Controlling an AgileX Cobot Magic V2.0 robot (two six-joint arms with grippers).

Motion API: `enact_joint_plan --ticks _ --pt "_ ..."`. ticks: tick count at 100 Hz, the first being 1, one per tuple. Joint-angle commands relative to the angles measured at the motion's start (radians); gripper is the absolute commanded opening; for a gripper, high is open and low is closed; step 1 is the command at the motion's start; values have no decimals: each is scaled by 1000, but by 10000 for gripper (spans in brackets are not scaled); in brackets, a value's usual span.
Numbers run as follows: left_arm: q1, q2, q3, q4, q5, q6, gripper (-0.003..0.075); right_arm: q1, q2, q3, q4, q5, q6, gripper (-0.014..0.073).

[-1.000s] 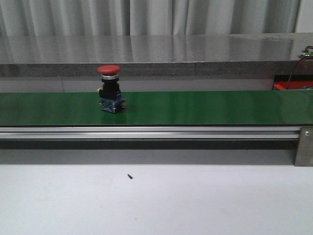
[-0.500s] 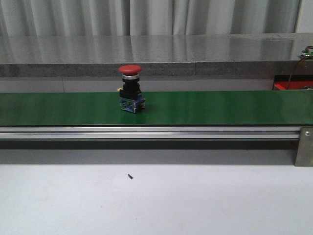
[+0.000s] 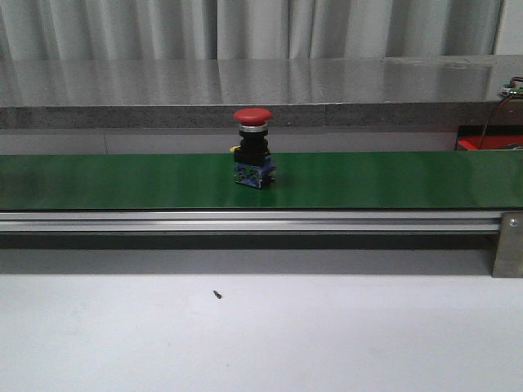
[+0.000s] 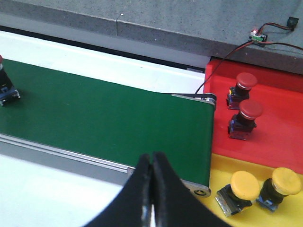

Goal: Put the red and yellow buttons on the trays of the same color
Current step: 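Lower the red button onto the belt's near end and open the left gripper, then lower the right gripper onto the first red button on the belt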

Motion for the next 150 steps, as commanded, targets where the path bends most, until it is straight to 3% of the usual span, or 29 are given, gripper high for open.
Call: enact_joint_plan --ticks 1,34,62,76,102,150 --pt "-37 -123 4 -14 -64 14 640 0 -4 -26 19 -53 -5 -68" --pt "-165 -499 360 -14 -256 14 639 0 -4 -26 19 -53 -5 -68" --pt "-175 -830 655 -35 -294 14 631 0 -4 -26 19 -53 -5 -68" --pt "-175 -984 748 -37 -286 14 502 0 -4 -26 19 -53 -5 -68" --pt "-175 -1165 810 -37 -256 14 -17 0 -4 -26 19 -53 -5 -68" --pt "-175 -1181 810 -10 -267 14 -20 0 4 -26 49 -26 -5 -63"
